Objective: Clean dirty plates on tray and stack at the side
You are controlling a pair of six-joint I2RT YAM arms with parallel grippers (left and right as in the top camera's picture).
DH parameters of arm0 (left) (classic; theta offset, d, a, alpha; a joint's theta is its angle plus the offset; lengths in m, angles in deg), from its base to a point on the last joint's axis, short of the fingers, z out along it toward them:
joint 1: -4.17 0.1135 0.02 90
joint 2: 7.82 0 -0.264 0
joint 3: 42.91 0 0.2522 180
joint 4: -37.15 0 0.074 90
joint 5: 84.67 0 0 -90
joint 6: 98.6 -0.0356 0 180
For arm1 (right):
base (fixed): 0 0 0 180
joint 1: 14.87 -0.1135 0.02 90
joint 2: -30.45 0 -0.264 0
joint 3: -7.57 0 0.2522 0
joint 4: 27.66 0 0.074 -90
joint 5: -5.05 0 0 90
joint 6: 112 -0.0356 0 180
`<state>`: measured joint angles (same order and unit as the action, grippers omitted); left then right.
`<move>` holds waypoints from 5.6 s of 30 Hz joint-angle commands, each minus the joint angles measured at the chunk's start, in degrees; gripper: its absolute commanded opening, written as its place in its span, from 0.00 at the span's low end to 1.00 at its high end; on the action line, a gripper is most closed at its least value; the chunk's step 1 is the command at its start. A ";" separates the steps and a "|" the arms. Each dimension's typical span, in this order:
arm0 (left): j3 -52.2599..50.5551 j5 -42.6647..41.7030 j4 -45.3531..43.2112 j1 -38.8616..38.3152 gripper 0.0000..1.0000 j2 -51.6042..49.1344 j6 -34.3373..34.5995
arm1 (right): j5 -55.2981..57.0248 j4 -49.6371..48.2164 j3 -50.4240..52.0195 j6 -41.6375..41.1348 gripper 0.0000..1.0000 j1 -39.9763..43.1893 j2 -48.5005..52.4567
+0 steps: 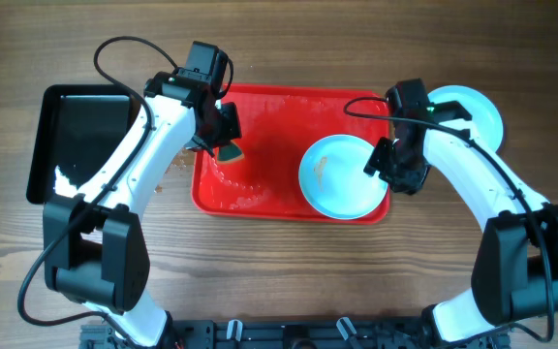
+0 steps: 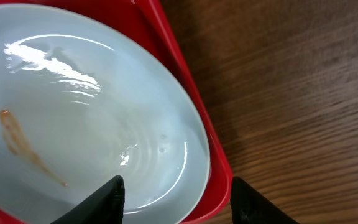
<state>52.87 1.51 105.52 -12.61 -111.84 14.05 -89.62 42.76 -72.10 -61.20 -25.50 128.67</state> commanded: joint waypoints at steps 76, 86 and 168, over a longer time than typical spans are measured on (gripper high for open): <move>-0.35 -1.31 -0.37 0.11 0.04 0.11 0.31 | -11.72 -32.98 8.48 14.01 0.39 -11.91 -0.15; -0.35 -1.31 -0.35 0.11 0.04 0.11 0.31 | -3.15 -21.73 -0.50 12.04 0.43 -10.03 0.07; -0.37 -5.77 -17.27 -9.40 0.04 -10.75 5.29 | -7.15 -32.22 -3.45 10.01 0.04 -11.43 14.84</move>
<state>52.80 -2.57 89.65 -20.85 -121.05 17.90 -95.15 10.70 -75.38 -50.49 -36.50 142.77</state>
